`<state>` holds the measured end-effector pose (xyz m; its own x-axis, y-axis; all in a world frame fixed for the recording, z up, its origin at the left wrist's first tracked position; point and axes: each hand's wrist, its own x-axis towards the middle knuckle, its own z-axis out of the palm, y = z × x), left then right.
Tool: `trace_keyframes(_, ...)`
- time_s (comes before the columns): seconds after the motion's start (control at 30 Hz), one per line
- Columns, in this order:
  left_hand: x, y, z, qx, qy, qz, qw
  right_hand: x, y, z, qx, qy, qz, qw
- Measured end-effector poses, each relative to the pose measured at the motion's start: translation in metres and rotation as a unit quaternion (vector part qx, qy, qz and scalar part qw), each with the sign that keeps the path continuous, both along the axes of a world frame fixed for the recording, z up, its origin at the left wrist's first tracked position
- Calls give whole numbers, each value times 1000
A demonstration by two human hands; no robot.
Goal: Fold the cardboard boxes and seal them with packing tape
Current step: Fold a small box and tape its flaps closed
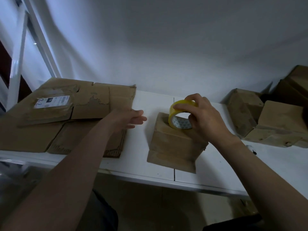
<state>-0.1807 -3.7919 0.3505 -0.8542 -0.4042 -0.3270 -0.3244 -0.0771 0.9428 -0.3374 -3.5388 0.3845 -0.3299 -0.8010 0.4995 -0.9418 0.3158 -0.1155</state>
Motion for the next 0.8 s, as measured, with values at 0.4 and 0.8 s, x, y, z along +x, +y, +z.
trace_keyframes(0.4,-3,1,-35,-13,-24,16,1000,5,-1,-19,-40,-73,-24,996)
trace_keyframes(0.8,-21,39,-63,9,-46,64,997,16,-16,-12,-6,-61,-37,997)
